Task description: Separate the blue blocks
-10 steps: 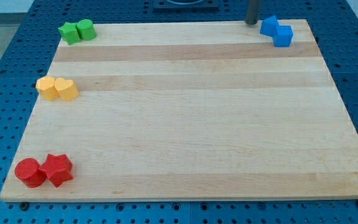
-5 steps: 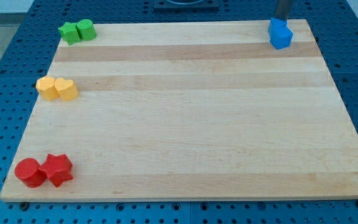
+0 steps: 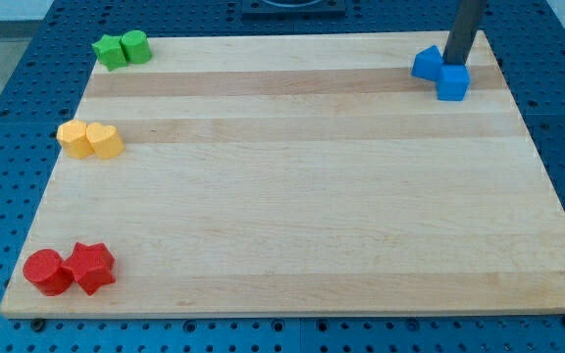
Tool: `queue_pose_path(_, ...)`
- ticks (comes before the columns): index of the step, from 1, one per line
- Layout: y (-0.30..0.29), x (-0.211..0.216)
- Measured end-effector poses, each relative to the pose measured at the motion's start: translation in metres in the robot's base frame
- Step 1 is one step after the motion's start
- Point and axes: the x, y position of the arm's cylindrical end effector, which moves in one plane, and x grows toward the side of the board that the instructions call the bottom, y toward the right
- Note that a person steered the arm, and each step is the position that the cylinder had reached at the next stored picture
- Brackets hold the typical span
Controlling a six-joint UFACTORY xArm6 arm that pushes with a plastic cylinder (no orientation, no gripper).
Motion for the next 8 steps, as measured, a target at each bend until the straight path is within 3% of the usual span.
queue_pose_path(3, 0.000, 0.062)
queue_pose_path(8, 0.000, 0.075)
